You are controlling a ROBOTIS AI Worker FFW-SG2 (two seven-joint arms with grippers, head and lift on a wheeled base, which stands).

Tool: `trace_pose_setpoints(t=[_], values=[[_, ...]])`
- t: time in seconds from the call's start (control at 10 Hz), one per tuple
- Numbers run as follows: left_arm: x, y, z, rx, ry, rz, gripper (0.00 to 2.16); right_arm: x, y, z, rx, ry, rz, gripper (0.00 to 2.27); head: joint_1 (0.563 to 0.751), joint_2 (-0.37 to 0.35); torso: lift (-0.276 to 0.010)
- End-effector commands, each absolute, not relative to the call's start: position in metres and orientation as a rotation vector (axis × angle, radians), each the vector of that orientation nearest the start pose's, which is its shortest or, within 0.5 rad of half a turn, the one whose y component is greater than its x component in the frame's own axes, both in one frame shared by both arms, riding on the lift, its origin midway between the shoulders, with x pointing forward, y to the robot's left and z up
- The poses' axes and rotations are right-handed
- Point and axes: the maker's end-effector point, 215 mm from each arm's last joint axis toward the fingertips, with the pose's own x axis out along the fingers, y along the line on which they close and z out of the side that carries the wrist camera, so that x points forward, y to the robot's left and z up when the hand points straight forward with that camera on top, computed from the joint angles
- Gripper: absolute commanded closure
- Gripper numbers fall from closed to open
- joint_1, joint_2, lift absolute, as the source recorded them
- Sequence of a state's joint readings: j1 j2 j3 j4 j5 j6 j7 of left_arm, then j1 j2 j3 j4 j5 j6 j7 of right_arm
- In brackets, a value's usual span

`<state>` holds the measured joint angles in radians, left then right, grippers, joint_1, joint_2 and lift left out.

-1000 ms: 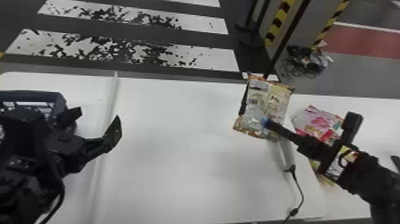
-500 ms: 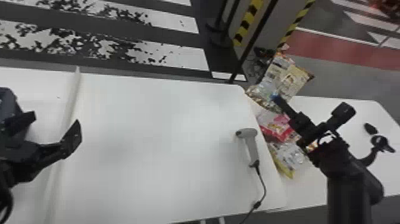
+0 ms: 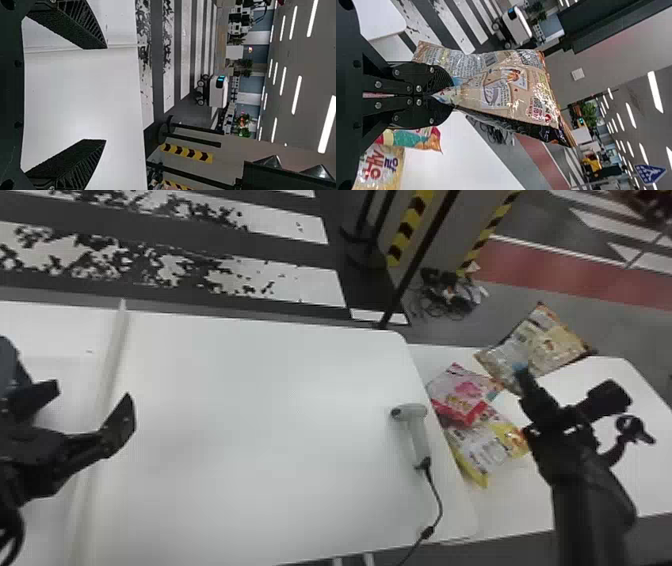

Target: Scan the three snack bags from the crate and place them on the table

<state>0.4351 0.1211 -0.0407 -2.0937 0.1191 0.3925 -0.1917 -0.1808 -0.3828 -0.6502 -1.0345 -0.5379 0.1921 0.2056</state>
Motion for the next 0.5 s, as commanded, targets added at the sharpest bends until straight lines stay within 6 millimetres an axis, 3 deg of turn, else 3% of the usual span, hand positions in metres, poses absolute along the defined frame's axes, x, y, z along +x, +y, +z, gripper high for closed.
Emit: trace_pose_setpoints(t=[0.0, 0.2, 0.3, 0.4], values=[[0.447, 0.163, -0.397, -0.046, 0.300, -0.302, 0.02, 0.486, -0.707, -0.435, 0.488, 0.174, -0.601, 2.25, 0.695, -0.350, -0.062], [0.448, 0.158, -0.392, -0.049, 0.283, -0.310, 0.02, 0.462, -0.716, -0.477, 0.566, 0.278, -0.688, 2.25, 0.695, -0.350, -0.062], [0.447, 0.155, -0.392, -0.051, 0.283, -0.314, 0.02, 0.457, -0.706, -0.498, 0.595, 0.347, -0.686, 2.21, 0.695, -0.350, -0.062], [0.446, 0.153, -0.393, -0.051, 0.284, -0.318, 0.02, 0.452, -0.695, -0.516, 0.622, 0.416, -0.684, 1.74, 0.695, -0.350, -0.062]])
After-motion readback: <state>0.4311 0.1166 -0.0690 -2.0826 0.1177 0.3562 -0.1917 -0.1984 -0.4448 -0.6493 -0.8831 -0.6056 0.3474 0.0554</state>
